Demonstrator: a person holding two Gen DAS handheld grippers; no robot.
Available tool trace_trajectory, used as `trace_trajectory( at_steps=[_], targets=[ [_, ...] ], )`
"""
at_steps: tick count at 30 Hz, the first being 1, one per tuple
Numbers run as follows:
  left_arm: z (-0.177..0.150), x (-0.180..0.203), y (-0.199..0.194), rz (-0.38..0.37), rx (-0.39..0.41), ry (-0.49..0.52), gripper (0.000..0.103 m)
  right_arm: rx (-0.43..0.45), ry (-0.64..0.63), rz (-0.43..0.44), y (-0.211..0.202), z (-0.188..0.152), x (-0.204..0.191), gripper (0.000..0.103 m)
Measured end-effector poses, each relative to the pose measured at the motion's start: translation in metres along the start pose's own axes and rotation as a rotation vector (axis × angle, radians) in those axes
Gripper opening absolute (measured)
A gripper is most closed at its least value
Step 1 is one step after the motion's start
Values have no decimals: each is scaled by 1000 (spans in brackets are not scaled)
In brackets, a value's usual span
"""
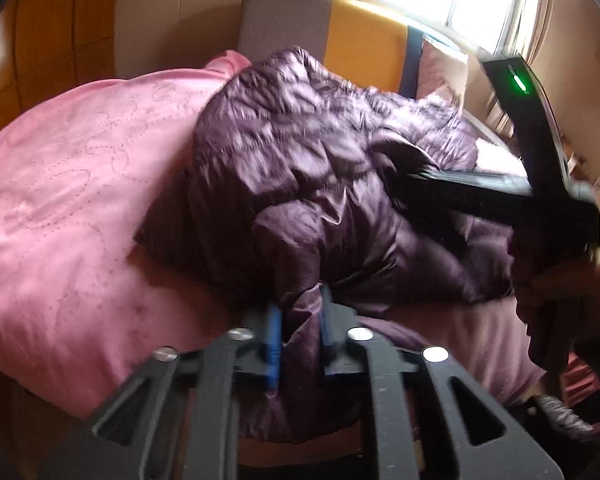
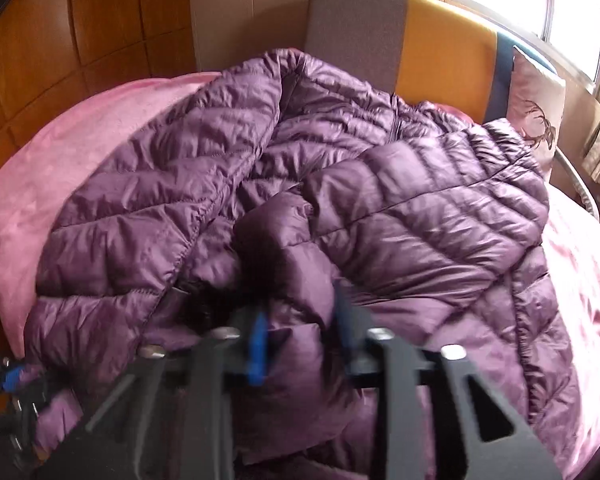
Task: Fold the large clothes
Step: 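Grasp the jacket edges with both grippers and lift, spreading it across the bed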
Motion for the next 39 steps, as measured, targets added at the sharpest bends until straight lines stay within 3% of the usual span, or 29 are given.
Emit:
trace_trajectory(
  at_steps=[3,6,8,12,19,21,22,23,24,26,27,29,31,33,34,37,39],
  targets=[
    [25,-21,-24,-80,66,-82,10,45,102,77,-34,13,26,19],
    [54,-52,-42,-107,129,-164,10,120,154,27,-68,28,71,18],
    [74,-84,-47,-77,159,-216,10,173,215,-34,-91,36,115,18],
    [111,-155,-48,97,188,-264,10,203,357,-248,-121,38,230,17],
    [158,-276,-20,435,141,-385,14,187,647,-620,-143,18,415,16],
    [161,-298,-19,506,118,-442,39,173,717,-665,-149,10,450,16],
    [164,-303,-21,528,129,-465,70,166,751,-676,-149,7,465,18],
    [167,-301,-28,536,181,-475,87,169,766,-684,-150,5,475,29],
    [166,-300,-37,545,222,-471,89,177,772,-692,-155,4,479,37],
    [161,-288,-48,546,238,-435,89,224,770,-729,-161,6,483,98],
    [157,-282,-50,535,236,-423,89,244,768,-728,-166,3,484,101],
    [147,-264,-52,423,240,-410,89,261,776,-661,-168,1,470,101],
    [129,-227,-37,212,196,-383,89,235,754,-527,-157,0,442,101],
    [108,-184,-20,27,130,-349,89,172,729,-356,-140,-11,398,101],
    [97,-166,-12,-33,99,-337,89,116,713,-218,-127,-20,367,101],
    [65,-119,20,-144,-12,-298,89,-56,687,68,-91,-52,286,99],
    [51,-103,38,-186,-56,-314,89,-124,677,168,-77,-72,249,93]
  ],
)
Point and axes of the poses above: each gripper's, at about its wrist camera, not at the fingertips, and y roughly the way its jaws point, x to its right, z to its top, the point moved 8 cm from there along y, roughly the way its jaws point, and after that the axes turned 4 degrees about y, right-handed, at the moved point
